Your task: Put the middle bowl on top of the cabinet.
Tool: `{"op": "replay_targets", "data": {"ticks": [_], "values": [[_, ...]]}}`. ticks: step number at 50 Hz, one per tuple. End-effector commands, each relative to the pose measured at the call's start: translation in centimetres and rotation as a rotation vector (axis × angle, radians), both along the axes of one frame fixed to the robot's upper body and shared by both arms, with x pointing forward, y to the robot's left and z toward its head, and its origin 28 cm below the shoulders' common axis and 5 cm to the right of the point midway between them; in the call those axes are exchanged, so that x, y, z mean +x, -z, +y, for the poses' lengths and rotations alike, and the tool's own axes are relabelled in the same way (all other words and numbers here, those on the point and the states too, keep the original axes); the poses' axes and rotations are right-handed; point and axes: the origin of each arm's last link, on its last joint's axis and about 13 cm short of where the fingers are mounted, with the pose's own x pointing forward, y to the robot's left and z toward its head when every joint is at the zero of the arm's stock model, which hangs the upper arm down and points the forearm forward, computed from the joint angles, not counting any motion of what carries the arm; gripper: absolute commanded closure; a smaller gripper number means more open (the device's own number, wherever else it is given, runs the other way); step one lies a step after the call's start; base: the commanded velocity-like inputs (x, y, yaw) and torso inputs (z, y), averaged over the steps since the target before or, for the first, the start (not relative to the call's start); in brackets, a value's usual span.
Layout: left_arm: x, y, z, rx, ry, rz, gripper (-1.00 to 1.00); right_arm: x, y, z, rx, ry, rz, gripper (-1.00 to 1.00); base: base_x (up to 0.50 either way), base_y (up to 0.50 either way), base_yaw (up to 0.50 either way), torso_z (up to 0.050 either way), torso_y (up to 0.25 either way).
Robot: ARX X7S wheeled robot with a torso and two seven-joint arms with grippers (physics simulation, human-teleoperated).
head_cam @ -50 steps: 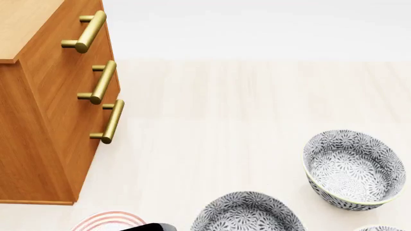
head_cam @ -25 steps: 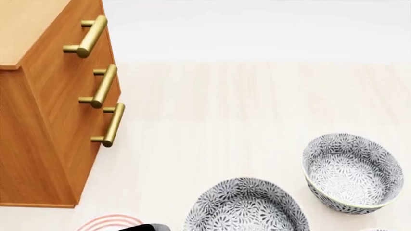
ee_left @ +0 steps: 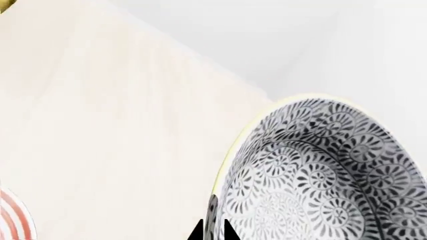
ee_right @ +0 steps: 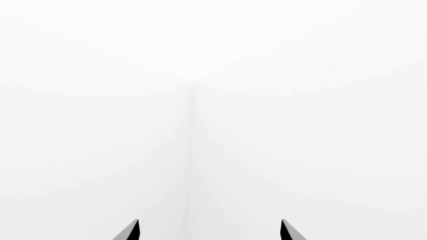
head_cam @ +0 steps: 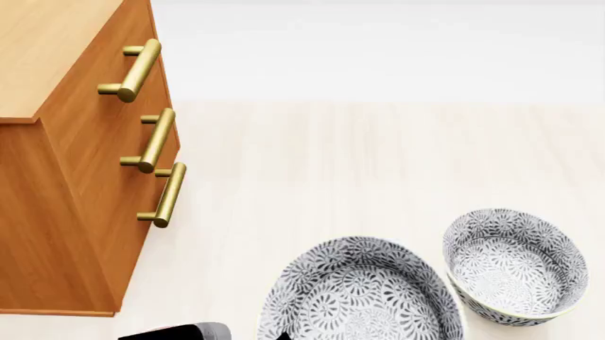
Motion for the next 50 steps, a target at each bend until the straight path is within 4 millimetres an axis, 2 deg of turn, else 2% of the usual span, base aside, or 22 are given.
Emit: {"op": "replay_targets", "data": {"ticks": [1,11,29,36,44,50], "values": [[-0.5,-2.4,0.6,-0.035,0.004,-0.095,1.0,0.1,0.0,0.2,-0.001,-0.002,-0.001,-1.0,0.0,0.0,0.0,0.029,0.25],[-1.3,-5.0,1.5,-0.072,0.017,-0.187,1.0,0.1,0.0,0.4,0.0,0.002,-0.006,-1.0,0.0,0.0,0.0,0.029,0.25],[-3.4,-11.3,4.5,-0.089,0.0,-0.414,1.0,0.4,0.2,0.9,-0.001,0.004,-0.013,-1.0,0.0,0.0,0.0,0.026,0.249],[-3.9,-13.5,5.3,-0.07,-0.054,-0.473,1.0,0.5,0.2,1.3,0.001,0.005,-0.015,-1.0,0.0,0.0,0.0,0.004,0.02],[-4.4,-17.9,6.4,-0.06,-0.15,-0.484,1.0,0.6,0.2,1.9,0.002,0.001,-0.012,-1.0,0.0,0.0,0.0,0.0,0.0],[-5.0,-20.4,7.0,-0.073,-0.104,-0.413,1.0,0.7,0.0,2.1,0.005,0.005,-0.016,-1.0,0.0,0.0,0.0,0.0,0.0]]}}
